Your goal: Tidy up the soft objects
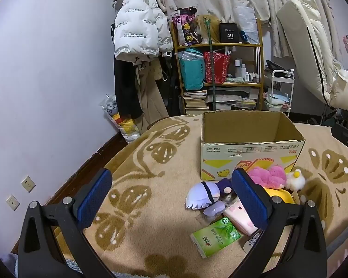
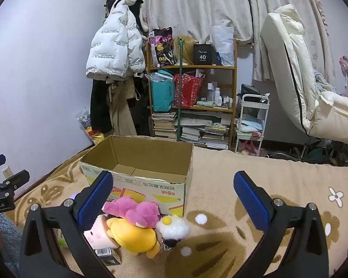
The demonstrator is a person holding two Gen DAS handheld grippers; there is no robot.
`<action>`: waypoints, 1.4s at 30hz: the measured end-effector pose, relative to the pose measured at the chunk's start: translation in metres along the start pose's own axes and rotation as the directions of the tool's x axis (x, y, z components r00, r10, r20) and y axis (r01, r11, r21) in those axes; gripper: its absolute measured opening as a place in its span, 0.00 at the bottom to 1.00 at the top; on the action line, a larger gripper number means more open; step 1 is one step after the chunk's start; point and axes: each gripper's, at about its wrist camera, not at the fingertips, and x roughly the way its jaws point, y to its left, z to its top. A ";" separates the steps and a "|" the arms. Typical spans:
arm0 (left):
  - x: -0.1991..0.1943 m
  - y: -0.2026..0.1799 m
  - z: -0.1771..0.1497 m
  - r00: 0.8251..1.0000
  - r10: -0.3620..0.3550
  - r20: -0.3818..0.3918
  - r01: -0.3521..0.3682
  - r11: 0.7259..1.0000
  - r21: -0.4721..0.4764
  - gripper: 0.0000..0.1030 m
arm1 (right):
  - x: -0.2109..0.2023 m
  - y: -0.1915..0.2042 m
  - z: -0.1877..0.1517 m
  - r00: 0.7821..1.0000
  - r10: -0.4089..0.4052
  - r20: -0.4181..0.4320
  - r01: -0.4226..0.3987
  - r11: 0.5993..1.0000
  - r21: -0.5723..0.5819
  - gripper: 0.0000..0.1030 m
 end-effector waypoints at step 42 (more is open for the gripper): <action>0.000 -0.005 -0.003 1.000 0.002 -0.002 -0.002 1.000 0.011 0.99 | 0.002 0.001 -0.002 1.000 0.003 -0.004 -0.003 1.000 0.002 1.00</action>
